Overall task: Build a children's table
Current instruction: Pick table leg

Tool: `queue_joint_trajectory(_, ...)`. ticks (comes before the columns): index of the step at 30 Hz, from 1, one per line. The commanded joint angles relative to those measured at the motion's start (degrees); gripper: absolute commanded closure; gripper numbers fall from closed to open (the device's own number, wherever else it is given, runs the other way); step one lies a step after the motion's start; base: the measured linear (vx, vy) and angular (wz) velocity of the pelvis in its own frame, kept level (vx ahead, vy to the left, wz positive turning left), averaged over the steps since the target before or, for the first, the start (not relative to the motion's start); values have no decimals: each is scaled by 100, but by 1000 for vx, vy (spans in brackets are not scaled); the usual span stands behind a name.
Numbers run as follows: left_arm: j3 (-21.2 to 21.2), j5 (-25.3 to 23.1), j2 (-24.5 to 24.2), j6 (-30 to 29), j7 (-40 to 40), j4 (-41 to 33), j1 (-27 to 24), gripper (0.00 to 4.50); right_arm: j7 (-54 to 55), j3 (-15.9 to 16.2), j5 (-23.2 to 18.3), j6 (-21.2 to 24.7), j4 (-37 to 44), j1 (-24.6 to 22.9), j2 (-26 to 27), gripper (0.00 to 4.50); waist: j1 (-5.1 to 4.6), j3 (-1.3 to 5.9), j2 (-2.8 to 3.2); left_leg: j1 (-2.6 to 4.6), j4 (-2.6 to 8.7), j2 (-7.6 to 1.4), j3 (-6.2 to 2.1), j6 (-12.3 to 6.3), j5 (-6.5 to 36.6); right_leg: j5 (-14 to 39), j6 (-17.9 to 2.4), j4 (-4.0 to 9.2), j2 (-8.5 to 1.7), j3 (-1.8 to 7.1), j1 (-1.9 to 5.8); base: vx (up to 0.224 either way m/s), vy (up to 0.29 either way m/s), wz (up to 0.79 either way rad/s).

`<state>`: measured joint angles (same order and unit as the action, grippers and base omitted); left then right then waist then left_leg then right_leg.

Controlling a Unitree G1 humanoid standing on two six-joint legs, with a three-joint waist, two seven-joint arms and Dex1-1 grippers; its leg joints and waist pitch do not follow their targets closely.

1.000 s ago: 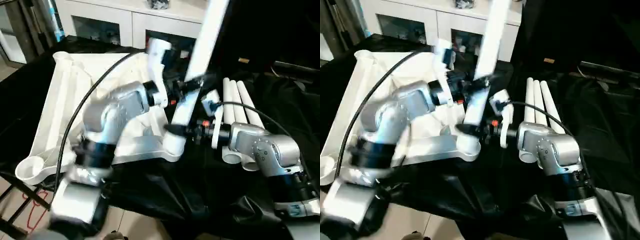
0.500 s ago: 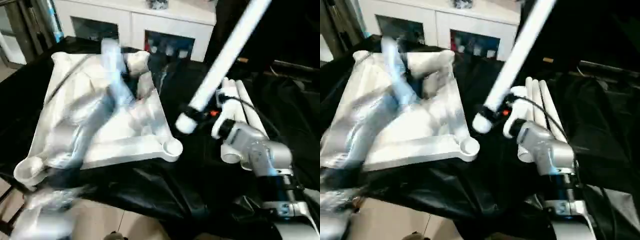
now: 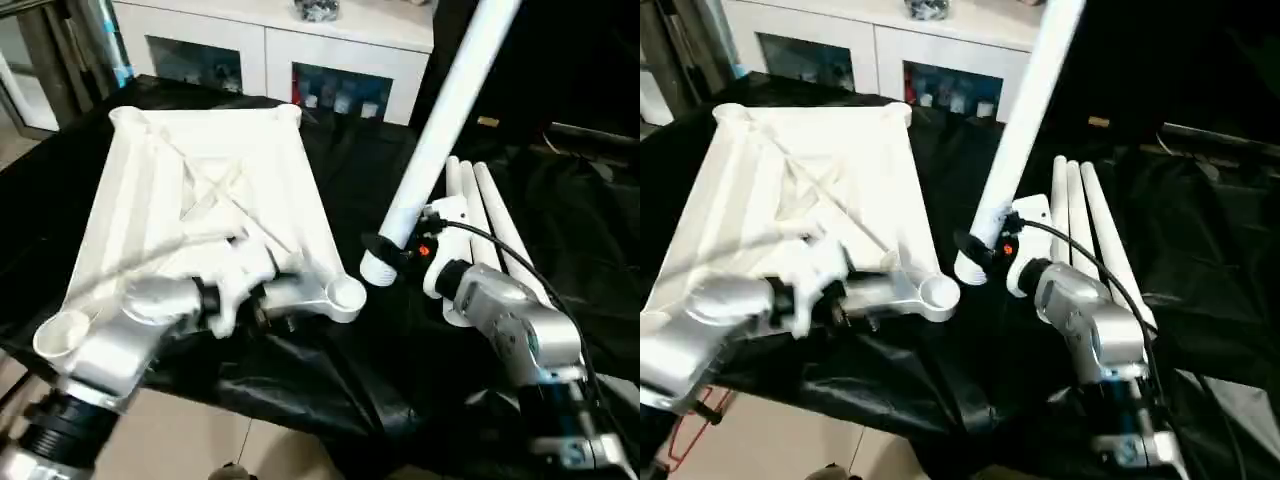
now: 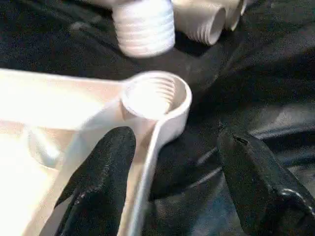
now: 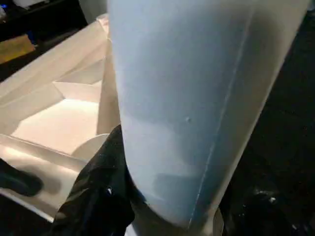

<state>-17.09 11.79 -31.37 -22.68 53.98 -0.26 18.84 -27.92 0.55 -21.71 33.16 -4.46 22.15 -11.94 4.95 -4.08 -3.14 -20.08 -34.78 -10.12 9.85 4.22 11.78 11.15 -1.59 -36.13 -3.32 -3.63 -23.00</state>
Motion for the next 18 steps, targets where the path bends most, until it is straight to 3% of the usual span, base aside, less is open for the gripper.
queue_joint_trajectory(1, -164, -308, 6, -90, -99, 319, 261, 147, 6, -62, -47, 8, 194, 1, -86, 259, -37, 399, 167, 48, 469, -287, -85, 241, 880, 888, -941, 435, -448, 357, 292, 0, 0, 0)
queue_joint_trajectory(3, -113, -355, 64, -83, -160, 563, 464, 175, -6, -85, -52, 31, 226, 48, -119, 259, -40, 409, 209, 38, 456, -275, -96, 237, 844, 824, -955, 420, -458, 359, 315, 0, 0, 0)
queue_joint_trajectory(6, -47, -296, 81, -379, -204, 598, 682, 195, -52, -107, -62, 128, 337, 116, -222, 259, -36, 427, 183, 25, 436, -269, -91, 215, 672, 563, -1048, 389, -449, 356, 344, 0, 0, 0)
queue_joint_trajectory(7, -62, -301, 24, -396, -132, 586, 705, 217, -118, -83, -75, 144, 380, 126, -244, 259, -34, 422, 198, 20, 427, -263, -86, 177, 613, 466, -1092, 388, -447, 355, 339, 0, 0, 0)
queue_joint_trajectory(9, -67, -292, -48, -470, -35, 633, 696, 217, -224, -28, -72, 118, 409, 114, -265, 259, -24, 424, 231, 12, 422, -254, -89, 148, 593, 441, -1117, 382, -454, 354, 348, 0, 0, 0)
queue_joint_trajectory(10, -75, -295, -92, -480, 21, 663, 657, 226, -254, 10, -47, 84, 401, 91, -269, 259, -40, 423, 202, -4, 425, -253, -86, 110, 554, 434, -1112, 388, -452, 353, 364, 0, 0, 0)
queue_joint_trajectory(11, -83, -307, -124, -496, 63, 711, 631, 237, -267, 48, -20, 50, 379, 77, -271, 259, -53, 429, 254, -7, 416, -247, -85, 95, 553, 419, -1132, 395, -451, 352, 359, 0, 0, 0)
queue_joint_trajectory(14, -56, -96, -202, -631, 359, 638, 514, 269, -280, 105, -55, 79, 406, 77, -244, 259, -71, 429, 252, -18, 421, -244, -90, 55, 561, 562, -1148, 398, -454, 345, 367, 0, 0, 0)
queue_joint_trajectory(15, -37, -12, -206, -642, 434, 579, 488, 269, -289, 108, -67, 72, 387, 91, -235, 259, -74, 426, 201, -8, 421, -248, -78, 38, 596, 696, -1141, 419, -457, 347, 361, 0, 0, 0)
queue_joint_trajectory(16, -37, -9, -207, -642, 438, 576, 488, 275, -289, 108, -66, 71, 385, 92, -235, 259, -60, 425, 232, -4, 423, -254, -87, 39, 586, 740, -1153, 407, -466, 346, 355, 0, 0, 0)
queue_joint_trajectory(17, 2, 70, -203, -655, 485, 545, 491, 285, -289, 105, -63, 51, 313, 126, -219, 259, -69, 413, 186, -3, 431, -260, -77, 30, 636, 851, -1136, 432, -454, 341, 340, 0, 0, 0)
queue_joint_trajectory(18, 34, 113, -192, -673, 497, 544, 499, 299, -289, 99, -66, 44, 275, 144, -207, 259, -53, 415, 207, -3, 430, -261, -83, 32, 635, 888, -1134, 418, -465, 343, 344, 0, 0, 0)
